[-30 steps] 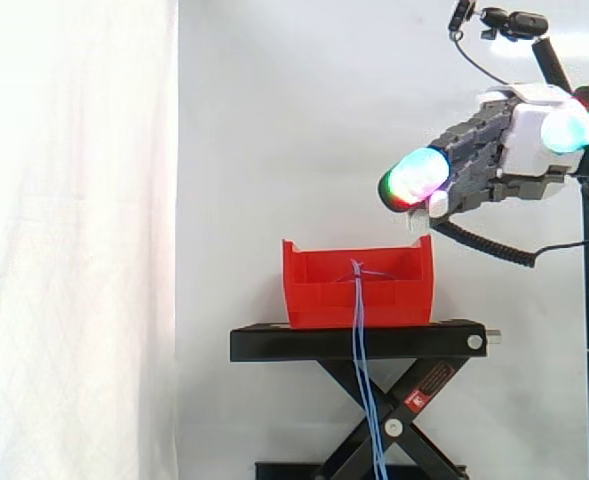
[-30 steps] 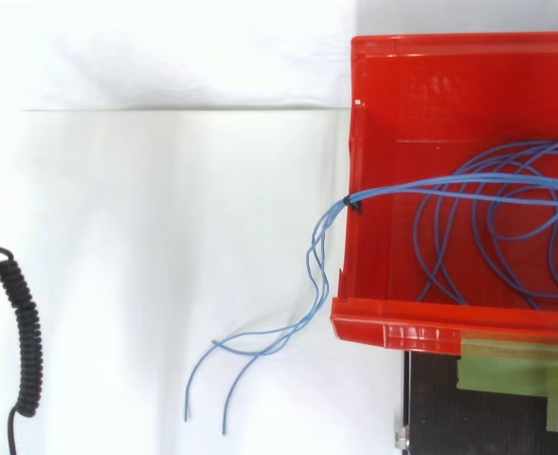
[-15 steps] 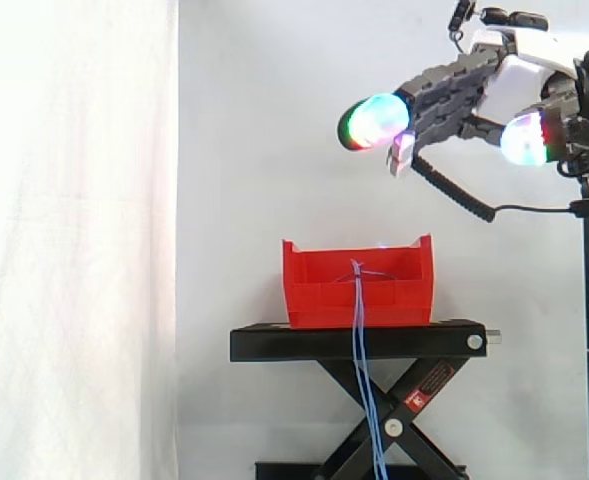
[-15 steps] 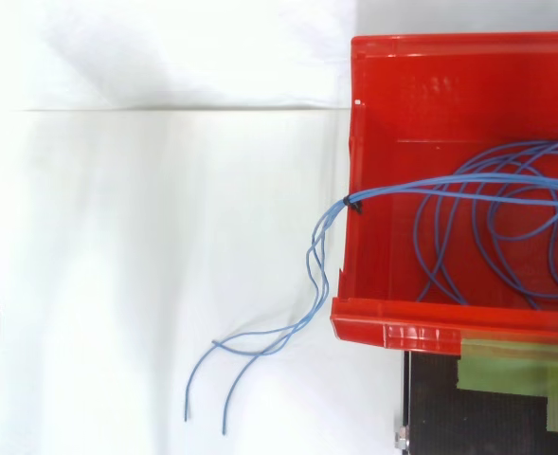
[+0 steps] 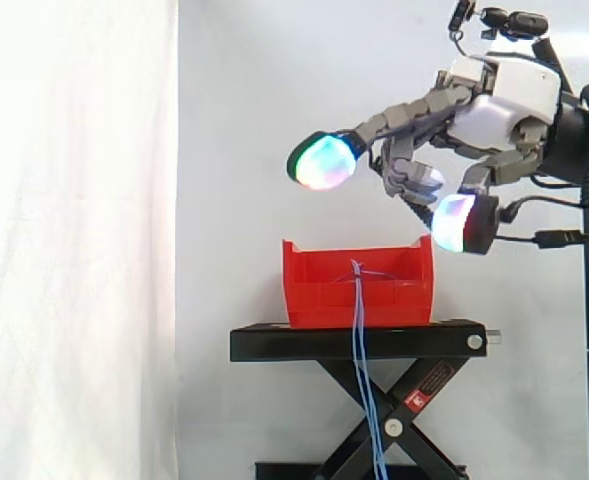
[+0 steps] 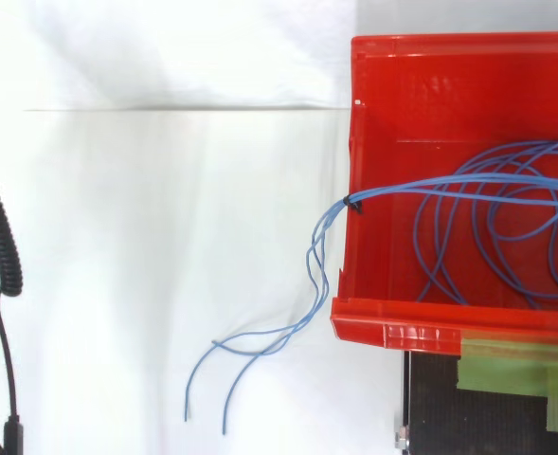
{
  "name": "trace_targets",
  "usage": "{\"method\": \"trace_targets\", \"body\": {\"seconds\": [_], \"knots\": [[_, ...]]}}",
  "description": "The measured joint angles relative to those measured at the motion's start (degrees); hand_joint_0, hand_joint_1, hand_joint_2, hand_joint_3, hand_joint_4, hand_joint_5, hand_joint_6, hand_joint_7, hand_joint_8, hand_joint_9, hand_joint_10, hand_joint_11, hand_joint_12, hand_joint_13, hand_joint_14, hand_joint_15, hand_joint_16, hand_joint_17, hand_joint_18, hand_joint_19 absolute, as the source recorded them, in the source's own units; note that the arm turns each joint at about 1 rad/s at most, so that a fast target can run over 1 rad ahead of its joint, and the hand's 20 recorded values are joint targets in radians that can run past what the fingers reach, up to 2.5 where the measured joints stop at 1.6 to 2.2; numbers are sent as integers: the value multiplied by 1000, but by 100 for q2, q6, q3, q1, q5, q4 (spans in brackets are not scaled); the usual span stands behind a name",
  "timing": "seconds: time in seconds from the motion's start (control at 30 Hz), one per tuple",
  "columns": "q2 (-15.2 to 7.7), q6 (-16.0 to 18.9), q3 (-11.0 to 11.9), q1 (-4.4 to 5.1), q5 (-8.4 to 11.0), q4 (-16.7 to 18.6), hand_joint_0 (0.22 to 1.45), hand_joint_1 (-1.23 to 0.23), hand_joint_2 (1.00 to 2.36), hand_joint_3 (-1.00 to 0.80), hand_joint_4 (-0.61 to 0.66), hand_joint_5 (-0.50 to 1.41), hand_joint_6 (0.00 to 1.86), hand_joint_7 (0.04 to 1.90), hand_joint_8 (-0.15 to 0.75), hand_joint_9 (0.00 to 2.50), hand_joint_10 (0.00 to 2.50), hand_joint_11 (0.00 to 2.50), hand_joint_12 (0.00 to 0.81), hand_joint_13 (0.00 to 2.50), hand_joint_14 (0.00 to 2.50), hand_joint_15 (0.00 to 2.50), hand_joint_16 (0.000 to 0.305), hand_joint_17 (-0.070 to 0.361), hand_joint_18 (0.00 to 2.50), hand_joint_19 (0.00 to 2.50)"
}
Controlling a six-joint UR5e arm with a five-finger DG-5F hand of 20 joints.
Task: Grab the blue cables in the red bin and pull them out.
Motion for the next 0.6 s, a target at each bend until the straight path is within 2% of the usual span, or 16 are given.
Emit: {"method": "trace_targets", "body": {"seconds": [0.1,0.13,0.2,0.23,0.27,0.3,0.33,0.37,0.43,0.53,0.6], "knots": [[-41,-456,0,7,-58,21,643,-1029,1000,-1000,123,526,10,330,261,531,1604,1088,360,693,1300,1099,48,107,714,1271],[-46,-595,0,8,-77,18,639,-1030,1000,-1000,122,526,10,331,266,510,1674,1043,364,652,1431,1033,47,106,701,1277],[-52,-919,0,9,-116,13,639,-1029,1000,-1000,119,525,10,329,266,488,1715,1039,359,615,1507,997,47,107,691,1281],[-54,-1059,-1,10,-128,13,635,-1025,1000,-1000,120,523,11,331,269,470,1637,1040,361,600,1492,977,48,108,667,1265],[-55,-1246,0,13,-138,14,628,-1018,1000,-1000,108,515,10,317,274,541,761,1287,367,673,640,1241,49,110,583,1184],[-55,-1428,0,19,-145,10,625,-1016,1000,-1000,103,507,10,311,275,608,128,1439,378,752,0,1419,50,114,536,1131],[-55,-1518,0,22,-147,8,614,-1009,1000,-1000,103,507,9,307,277,579,8,1273,394,647,15,1172,53,120,442,1022],[-55,-1693,0,27,-150,4,612,-1006,1000,-1000,104,498,10,296,265,490,17,942,386,482,22,824,55,123,341,826],[-55,-1960,0,32,-152,-2,604,-999,1000,-1000,105,480,9,278,260,462,17,727,391,395,20,579,56,127,279,679],[-55,-2411,0,35,-163,0,595,-984,1000,-1000,103,464,9,262,258,441,13,503,388,345,15,406,58,130,226,544],[-56,-2777,0,35,-193,12,592,-976,1000,-1000,107,462,8,268,259,444,15,482,389,338,13,373,58,131,215,499]]}}
